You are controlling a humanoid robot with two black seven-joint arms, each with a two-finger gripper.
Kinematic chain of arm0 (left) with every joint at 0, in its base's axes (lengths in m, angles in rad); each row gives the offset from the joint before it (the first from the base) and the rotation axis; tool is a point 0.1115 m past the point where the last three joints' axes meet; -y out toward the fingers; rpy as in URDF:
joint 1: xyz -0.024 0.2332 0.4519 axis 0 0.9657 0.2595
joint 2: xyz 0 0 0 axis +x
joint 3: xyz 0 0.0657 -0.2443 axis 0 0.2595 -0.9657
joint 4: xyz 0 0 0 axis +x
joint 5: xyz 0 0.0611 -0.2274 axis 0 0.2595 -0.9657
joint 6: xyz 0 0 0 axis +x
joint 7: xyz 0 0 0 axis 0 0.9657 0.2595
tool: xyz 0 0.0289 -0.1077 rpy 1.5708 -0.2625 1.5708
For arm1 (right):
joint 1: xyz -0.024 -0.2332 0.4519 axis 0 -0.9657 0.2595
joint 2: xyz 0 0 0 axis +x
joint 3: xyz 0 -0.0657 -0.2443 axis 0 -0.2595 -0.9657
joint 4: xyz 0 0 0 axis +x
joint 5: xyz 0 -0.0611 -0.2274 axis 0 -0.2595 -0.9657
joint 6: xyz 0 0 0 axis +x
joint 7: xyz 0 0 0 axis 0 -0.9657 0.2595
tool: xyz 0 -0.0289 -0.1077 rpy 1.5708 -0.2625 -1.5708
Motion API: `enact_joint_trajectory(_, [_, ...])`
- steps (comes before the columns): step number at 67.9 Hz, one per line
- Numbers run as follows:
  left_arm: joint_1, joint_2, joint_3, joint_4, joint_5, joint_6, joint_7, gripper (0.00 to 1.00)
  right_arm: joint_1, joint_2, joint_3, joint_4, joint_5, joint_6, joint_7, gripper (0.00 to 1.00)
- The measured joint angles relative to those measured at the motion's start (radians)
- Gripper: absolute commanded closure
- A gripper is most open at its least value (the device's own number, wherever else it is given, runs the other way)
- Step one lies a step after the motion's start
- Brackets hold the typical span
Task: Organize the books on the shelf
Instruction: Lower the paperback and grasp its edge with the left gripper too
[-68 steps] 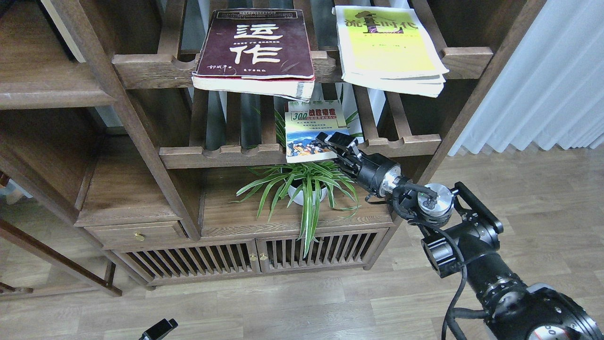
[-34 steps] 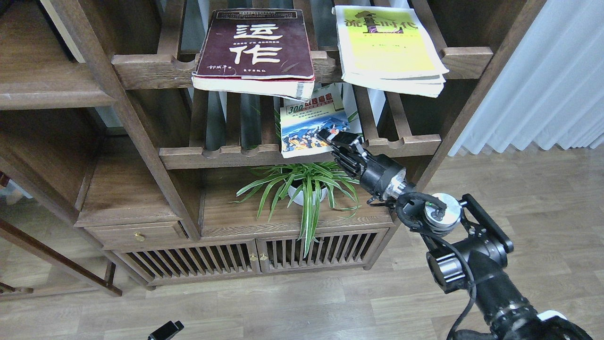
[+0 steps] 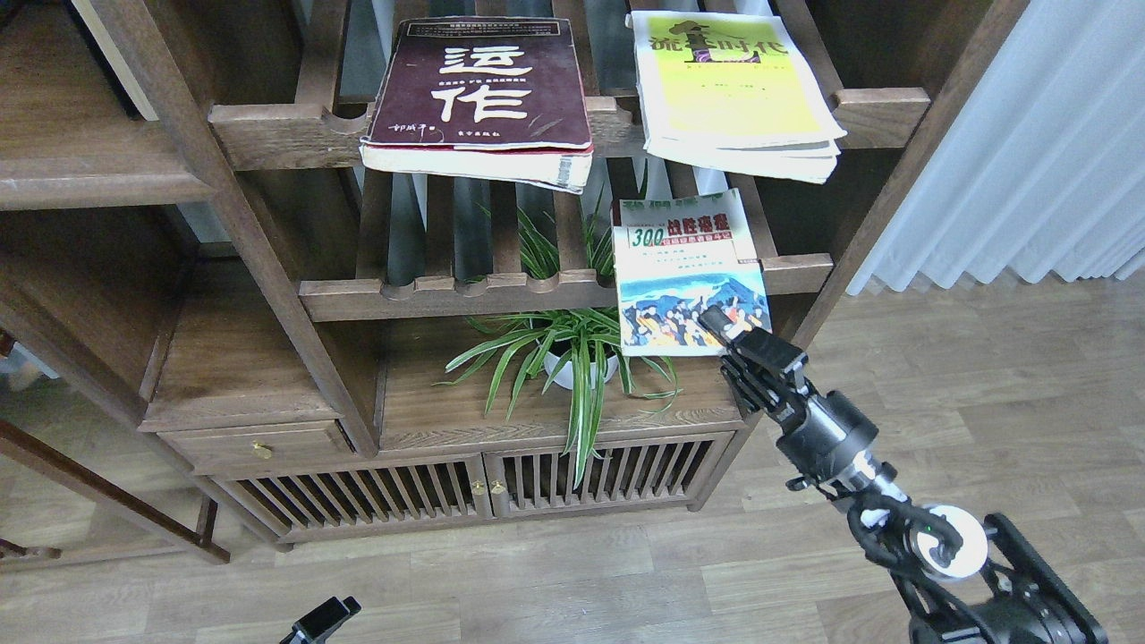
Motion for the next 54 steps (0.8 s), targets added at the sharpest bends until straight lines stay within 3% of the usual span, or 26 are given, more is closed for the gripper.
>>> enact_joint_trajectory(21, [0.027,0.014,0.003,-0.19,-0.122,0.0,-0.004,0.0,-0.011,0.134,-0.127,-0.041,-0.015,0.001,0.0,0.97])
enact_joint_trajectory(54, [0.097,0.085,0.011,-0.646,-0.28,0.0,-0.017,0.0,0.055,0.143,-0.198,-0.223,-0.052,0.001,0.0,0.96])
